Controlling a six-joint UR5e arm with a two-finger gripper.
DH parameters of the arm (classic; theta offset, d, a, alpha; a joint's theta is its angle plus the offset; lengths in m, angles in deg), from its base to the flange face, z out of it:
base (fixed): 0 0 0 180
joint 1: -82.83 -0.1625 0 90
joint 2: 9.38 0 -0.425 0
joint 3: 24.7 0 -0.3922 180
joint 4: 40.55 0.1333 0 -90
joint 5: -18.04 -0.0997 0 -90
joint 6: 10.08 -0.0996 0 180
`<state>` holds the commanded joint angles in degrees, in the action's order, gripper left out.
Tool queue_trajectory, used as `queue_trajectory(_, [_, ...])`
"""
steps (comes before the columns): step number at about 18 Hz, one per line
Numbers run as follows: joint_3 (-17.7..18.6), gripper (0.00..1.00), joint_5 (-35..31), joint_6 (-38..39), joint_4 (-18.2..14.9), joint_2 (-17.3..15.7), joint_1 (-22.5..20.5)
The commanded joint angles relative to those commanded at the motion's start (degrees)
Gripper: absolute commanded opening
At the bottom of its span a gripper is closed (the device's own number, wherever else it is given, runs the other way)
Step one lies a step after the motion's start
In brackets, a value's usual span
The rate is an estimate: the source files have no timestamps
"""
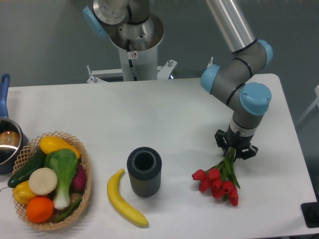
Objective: Pick up the flowers from the table
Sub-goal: 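Close the gripper around the tulip stems near the string tie, then lift the gripped red tulips up off the table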
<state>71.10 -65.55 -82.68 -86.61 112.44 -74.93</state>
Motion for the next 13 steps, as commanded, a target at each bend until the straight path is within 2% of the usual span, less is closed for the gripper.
queue_trajectory(3, [0.00, 0.34, 0.00, 1.14, 0.00, -0.09, 0.00])
queue_trajectory(5, [0.00, 0.23, 0.00, 2.45, 0.00, -0.09, 0.09])
queue_trajectory(13, [-0.70, 0.22, 0.00, 2.90, 0.09, -1.32, 0.35])
